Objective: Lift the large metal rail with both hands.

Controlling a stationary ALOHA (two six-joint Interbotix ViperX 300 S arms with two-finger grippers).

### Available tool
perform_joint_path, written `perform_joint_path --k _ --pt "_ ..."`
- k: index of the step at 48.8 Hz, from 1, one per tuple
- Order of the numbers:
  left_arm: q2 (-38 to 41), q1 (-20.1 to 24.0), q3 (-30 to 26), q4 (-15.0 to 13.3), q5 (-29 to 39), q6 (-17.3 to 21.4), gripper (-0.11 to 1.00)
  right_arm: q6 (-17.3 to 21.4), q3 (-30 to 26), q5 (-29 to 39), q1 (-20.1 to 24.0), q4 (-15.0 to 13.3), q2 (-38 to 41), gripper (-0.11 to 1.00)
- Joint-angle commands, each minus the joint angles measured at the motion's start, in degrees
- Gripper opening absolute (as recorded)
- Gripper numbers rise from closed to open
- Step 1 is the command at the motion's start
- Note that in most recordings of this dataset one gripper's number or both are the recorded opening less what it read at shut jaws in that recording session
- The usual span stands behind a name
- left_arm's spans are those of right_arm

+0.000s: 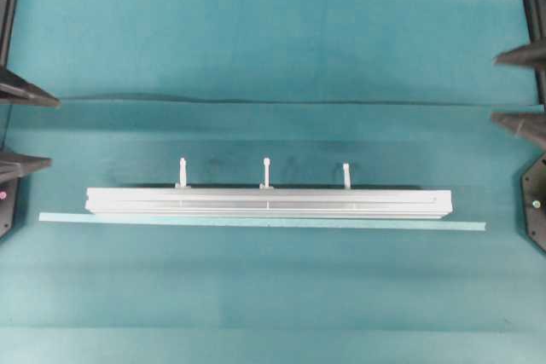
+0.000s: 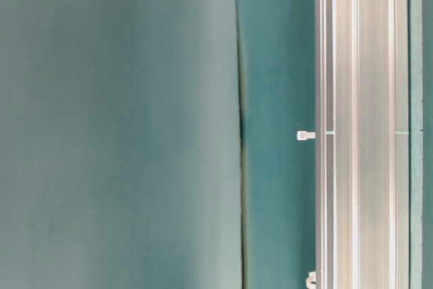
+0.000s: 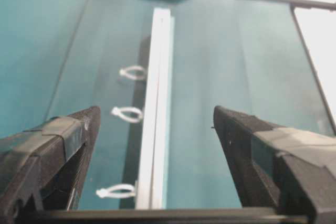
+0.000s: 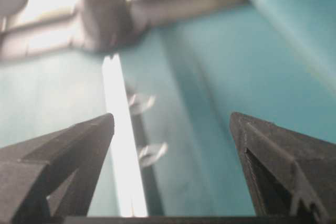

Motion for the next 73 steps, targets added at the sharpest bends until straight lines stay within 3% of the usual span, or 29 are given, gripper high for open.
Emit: perform_joint_path --k 1,23,37,49,66,73 --pt "-0.3 0.1 -0.2 0.0 -0.7 -0.1 0.93 0.5 -0.1 -0.9 -1.5 0.4 -0.5 0.92" --pt "1.6 0.1 2.9 0.0 -5.5 -1.7 0.93 1.1 1.5 2.9 -1.7 3.0 -1.8 0.92" --pt "1.0 0.0 2.9 0.0 -7.2 -4.5 0.93 6.1 3.7 2.8 -2.1 2.8 -7.8 0.91" --pt "0.5 -0.1 3.7 0.0 -8.5 -2.0 0.93 11.7 5.3 5.2 -1.9 3.1 -9.6 0.84" --pt "0.6 1.1 3.9 0.0 -8.4 -3.3 0.93 10.5 5.7 3.1 -1.3 2.4 -9.1 0.82" --pt "0.3 1.1 4.1 0.0 -8.7 -5.8 0.93 7.4 5.7 3.3 0.8 2.4 -9.2 0.82"
